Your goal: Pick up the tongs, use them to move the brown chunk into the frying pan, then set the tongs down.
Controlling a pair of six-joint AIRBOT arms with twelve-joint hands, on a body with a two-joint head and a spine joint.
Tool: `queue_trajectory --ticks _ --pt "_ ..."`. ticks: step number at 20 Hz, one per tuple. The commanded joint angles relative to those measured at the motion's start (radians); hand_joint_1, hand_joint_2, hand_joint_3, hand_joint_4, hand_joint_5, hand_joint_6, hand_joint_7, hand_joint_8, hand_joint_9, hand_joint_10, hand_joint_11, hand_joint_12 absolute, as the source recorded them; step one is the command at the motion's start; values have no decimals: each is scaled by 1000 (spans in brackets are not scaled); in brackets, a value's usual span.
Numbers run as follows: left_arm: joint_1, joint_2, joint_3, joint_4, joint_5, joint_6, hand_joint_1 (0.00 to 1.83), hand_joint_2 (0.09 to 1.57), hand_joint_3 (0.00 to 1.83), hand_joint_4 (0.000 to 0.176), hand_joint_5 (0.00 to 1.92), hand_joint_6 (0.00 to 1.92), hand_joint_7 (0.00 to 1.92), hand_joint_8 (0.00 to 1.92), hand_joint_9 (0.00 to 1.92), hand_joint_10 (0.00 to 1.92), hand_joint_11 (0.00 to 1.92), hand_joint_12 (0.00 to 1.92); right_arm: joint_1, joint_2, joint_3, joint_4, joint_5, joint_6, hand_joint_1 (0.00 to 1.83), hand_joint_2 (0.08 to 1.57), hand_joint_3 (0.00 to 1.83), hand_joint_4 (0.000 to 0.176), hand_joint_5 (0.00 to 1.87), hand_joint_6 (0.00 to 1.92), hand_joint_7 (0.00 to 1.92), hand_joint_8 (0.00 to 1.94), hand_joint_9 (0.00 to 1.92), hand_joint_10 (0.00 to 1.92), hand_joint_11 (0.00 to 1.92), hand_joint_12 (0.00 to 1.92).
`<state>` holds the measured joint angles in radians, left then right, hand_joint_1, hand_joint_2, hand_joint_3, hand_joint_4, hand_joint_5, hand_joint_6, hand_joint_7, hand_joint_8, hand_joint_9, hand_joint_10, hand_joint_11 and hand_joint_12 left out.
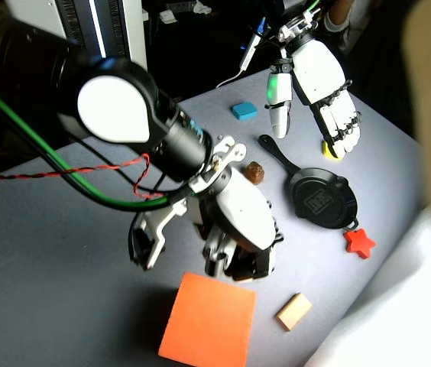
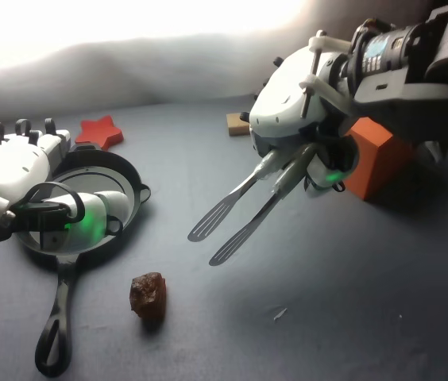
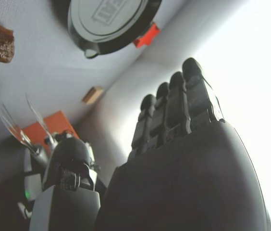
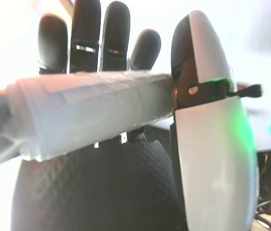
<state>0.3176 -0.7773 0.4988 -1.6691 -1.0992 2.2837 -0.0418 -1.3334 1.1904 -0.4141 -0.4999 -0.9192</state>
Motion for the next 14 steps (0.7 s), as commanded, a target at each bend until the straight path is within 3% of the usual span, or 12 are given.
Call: queue_trajectory --ticks 1,3,7,11,14 --pt "-8 3 3 81 -44 2 57 1286 0 15 0 0 0 0 0 0 0 184 21 13 -6 -26 48 11 1105 1213 0 0 783 1268 1128 59 982 400 559 1395" --pt "-9 3 4 78 -57 -4 61 1284 0 16 0 0 0 0 0 0 0 166 44 31 -49 -164 -5 179 1103 1216 1 0 776 1279 1122 46 974 405 538 1404" --pt "-13 3 -2 78 -191 -17 66 1288 0 18 0 0 0 0 0 0 0 112 64 68 -203 -480 -174 489 1097 1226 0 0 758 1306 1115 33 960 423 537 1416" --pt "-13 3 -27 68 -355 -32 33 1292 1 17 0 0 0 0 0 0 0 149 55 77 -305 -616 -296 699 1093 1233 1 0 745 1325 1096 19 909 471 478 1455" --pt "-22 3 -61 34 -480 -3 18 1292 0 16 0 0 0 0 0 0 0 166 43 76 -351 -683 -317 831 1086 1245 0 0 727 1351 1085 10 852 551 432 1480"
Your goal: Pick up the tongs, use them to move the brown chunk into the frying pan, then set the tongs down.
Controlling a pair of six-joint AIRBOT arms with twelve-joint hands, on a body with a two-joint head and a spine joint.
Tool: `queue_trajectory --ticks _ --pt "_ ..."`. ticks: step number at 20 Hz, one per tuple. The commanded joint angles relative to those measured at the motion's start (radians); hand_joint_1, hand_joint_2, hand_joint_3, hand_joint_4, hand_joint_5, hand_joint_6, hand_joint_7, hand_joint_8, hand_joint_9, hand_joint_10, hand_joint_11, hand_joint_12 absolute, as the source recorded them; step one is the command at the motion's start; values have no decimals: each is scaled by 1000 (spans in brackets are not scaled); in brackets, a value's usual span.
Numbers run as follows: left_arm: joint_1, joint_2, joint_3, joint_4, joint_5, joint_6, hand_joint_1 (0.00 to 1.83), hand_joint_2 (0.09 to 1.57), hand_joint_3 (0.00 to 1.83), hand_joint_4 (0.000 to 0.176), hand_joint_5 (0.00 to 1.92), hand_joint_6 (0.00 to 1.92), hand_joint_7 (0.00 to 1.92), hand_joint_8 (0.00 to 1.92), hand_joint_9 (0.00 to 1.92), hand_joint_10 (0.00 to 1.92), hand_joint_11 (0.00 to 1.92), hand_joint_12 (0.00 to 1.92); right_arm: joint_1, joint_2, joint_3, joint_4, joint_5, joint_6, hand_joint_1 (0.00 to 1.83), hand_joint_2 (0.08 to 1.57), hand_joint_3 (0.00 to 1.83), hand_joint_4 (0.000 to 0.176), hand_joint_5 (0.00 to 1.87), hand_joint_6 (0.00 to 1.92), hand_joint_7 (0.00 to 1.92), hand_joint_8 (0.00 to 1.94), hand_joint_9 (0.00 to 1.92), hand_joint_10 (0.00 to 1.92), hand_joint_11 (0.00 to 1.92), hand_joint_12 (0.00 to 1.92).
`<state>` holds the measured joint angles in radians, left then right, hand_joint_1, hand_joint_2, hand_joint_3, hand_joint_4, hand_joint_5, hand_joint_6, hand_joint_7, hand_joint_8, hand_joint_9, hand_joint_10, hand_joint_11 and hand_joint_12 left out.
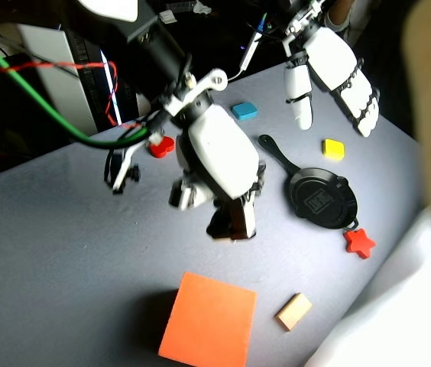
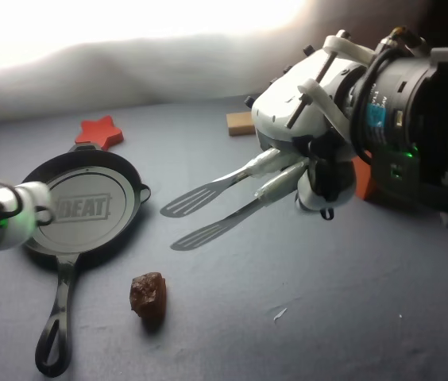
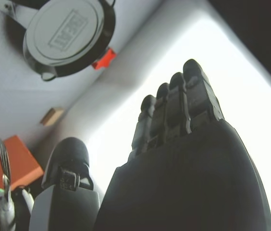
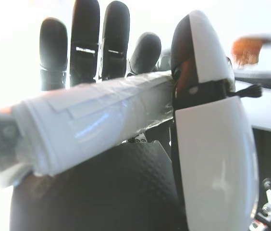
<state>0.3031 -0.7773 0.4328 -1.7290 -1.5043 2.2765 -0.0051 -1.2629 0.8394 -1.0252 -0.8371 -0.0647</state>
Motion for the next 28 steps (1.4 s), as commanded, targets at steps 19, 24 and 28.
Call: queue_trajectory --ticks 19,24,28 --pt "-16 -16 -25 0 -161 -12 43 1282 0 29 0 0 0 0 0 0 0 131 -49 -184 1 -138 -117 226 1062 1170 0 0 699 302 943 0 727 532 285 1494" --pt "-16 -16 -23 0 -147 -12 53 1286 0 24 0 0 0 0 0 0 0 130 -72 -206 25 -184 -118 253 1066 1179 3 0 691 314 949 3 709 582 275 1514" --pt "-16 -18 -22 0 -145 -12 54 1290 0 22 0 0 0 0 0 0 0 145 -80 -211 38 -183 -123 262 1062 1175 1 0 697 317 947 1 703 591 277 1503"
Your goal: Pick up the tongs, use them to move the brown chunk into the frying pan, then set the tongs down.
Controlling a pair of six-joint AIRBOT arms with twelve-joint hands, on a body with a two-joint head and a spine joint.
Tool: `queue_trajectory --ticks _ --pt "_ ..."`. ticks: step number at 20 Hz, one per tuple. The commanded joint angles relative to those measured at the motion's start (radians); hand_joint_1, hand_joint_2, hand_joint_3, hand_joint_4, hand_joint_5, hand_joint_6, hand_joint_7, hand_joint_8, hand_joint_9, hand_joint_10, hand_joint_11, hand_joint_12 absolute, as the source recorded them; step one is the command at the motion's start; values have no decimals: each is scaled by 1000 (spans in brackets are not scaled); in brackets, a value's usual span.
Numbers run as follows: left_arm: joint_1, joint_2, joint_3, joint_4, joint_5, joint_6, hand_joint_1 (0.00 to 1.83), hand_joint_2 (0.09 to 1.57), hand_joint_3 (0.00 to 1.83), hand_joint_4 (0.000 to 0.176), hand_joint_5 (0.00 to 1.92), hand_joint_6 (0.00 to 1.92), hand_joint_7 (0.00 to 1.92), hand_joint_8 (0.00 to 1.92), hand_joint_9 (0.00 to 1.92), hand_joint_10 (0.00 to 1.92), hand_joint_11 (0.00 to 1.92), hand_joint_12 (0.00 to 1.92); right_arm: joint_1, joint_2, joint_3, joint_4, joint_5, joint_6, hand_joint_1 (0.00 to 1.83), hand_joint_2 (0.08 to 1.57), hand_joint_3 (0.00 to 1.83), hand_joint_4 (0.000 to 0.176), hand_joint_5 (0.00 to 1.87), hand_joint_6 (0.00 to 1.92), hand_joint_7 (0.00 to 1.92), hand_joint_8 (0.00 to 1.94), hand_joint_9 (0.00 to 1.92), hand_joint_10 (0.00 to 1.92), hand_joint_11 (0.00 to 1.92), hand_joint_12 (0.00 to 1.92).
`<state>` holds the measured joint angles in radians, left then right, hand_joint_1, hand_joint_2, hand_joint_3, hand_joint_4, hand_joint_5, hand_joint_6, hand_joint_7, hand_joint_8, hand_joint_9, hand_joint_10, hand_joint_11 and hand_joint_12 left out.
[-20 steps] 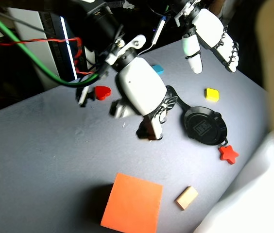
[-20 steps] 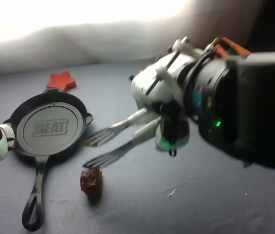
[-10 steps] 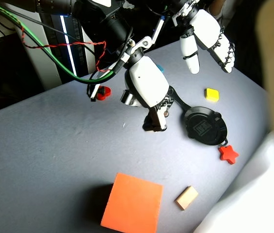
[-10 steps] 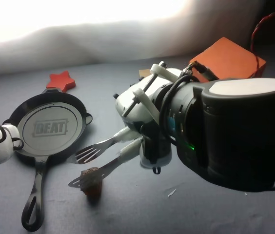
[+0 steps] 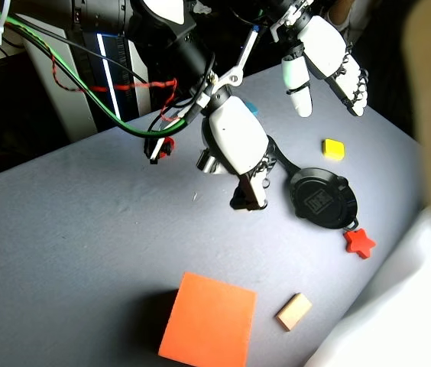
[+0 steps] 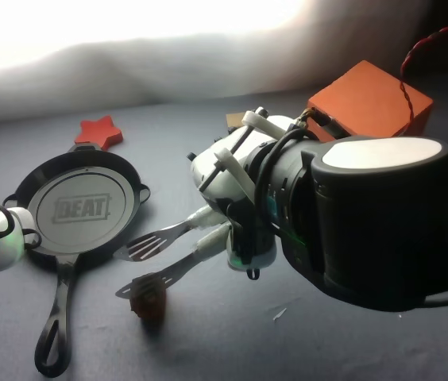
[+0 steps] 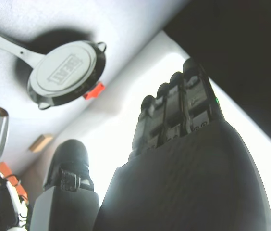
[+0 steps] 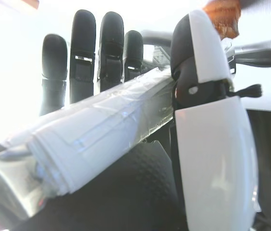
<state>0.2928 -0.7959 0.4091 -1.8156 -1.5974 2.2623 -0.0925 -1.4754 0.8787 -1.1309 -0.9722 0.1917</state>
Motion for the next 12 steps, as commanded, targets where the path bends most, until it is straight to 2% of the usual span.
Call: queue_trajectory --ticks 1,5,10,12 --pt "-5 0 1 87 -52 2 46 1296 2 23 0 0 0 0 0 0 0 136 8 0 -2 -75 12 6 1065 1171 0 0 703 321 958 6 713 598 287 1509" --pt "-5 0 2 87 -52 -3 24 1293 1 27 0 0 0 0 0 0 0 186 2 -5 -2 -48 9 7 1059 1178 2 0 705 325 964 8 716 609 289 1509" --pt "-5 -1 3 87 -48 -5 21 1300 2 28 0 0 0 0 0 0 0 79 -11 -11 0 -48 32 0 1054 1181 3 0 699 324 956 4 707 607 283 1508" --pt "-5 -1 3 88 -48 -5 16 1300 1 26 0 0 0 0 0 0 0 90 -21 -19 12 -49 38 0 1063 1177 1 0 702 325 958 5 708 609 285 1507"
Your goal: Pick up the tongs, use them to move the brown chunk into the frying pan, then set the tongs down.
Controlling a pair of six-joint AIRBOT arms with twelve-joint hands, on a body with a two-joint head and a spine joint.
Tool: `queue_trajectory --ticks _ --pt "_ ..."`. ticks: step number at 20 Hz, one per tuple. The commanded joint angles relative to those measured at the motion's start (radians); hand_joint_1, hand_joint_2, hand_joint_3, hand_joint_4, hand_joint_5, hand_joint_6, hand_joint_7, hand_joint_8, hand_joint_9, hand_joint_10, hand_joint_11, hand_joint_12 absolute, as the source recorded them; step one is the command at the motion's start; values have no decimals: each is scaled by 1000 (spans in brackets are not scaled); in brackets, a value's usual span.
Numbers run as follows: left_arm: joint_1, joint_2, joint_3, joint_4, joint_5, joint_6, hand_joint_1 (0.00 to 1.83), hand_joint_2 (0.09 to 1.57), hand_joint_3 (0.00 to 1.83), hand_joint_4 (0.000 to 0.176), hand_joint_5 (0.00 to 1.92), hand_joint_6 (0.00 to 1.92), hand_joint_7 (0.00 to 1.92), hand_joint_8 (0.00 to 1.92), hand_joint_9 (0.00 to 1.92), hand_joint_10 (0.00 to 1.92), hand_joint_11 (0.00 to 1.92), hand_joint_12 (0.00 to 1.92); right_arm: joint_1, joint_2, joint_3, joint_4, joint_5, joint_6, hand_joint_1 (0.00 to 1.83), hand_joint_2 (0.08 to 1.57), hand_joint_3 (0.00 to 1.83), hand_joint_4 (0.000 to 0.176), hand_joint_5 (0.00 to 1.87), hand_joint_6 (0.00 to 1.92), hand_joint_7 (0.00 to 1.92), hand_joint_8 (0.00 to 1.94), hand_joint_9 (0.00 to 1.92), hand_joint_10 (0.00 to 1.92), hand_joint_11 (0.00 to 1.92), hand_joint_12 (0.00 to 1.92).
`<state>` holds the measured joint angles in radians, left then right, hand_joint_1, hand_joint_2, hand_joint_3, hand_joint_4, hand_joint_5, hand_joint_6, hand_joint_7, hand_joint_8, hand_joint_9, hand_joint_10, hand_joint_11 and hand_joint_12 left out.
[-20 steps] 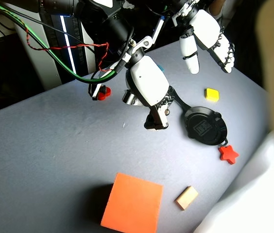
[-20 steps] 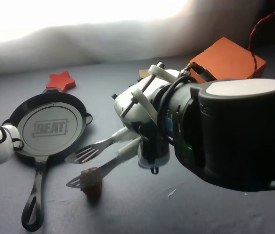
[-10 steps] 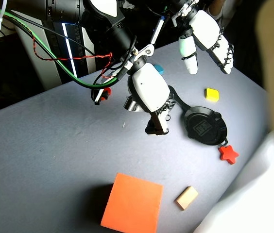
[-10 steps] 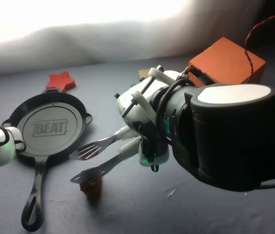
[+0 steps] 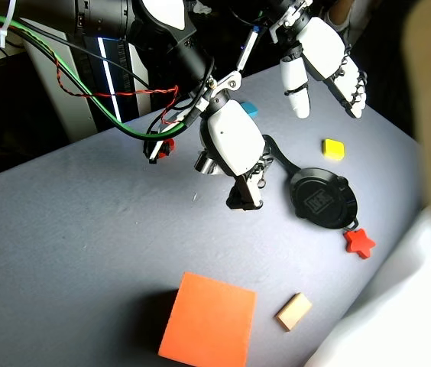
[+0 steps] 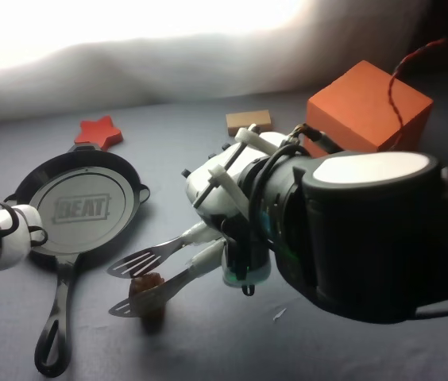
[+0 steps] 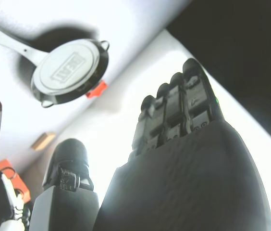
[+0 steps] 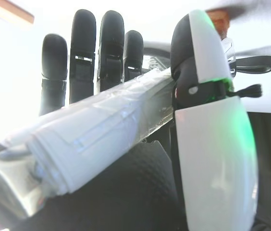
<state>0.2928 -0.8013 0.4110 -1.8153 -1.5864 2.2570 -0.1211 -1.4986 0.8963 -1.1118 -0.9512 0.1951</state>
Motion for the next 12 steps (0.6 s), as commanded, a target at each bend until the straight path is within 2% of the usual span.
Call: queue_trajectory --ticks 1,5,7,11,12 --pt "-5 4 1 89 -59 0 17 1303 1 26 0 0 0 0 0 0 0 114 4 0 1 -69 19 -3 1064 1174 0 0 707 327 964 7 717 608 301 1492" --pt "-5 4 1 90 -59 0 13 1310 3 21 0 0 0 0 0 0 0 106 -11 -10 32 -86 39 2 1054 1177 1 0 695 326 956 3 706 606 281 1502" --pt "-5 3 1 90 -59 0 13 1308 0 27 0 0 0 0 0 0 0 71 -13 -12 40 -94 46 5 1050 1180 2 0 697 328 958 4 710 608 288 1503" --pt "-5 2 2 90 -59 0 57 1302 0 22 0 0 0 0 0 0 0 142 -15 -12 40 -105 54 8 1069 1179 1 0 757 344 1022 27 769 612 355 1465" --pt "-5 2 2 90 -59 0 43 1302 0 22 0 0 0 0 0 0 0 150 -16 -12 40 -117 54 8 1096 1196 25 0 778 1078 1071 42 831 597 436 1434"
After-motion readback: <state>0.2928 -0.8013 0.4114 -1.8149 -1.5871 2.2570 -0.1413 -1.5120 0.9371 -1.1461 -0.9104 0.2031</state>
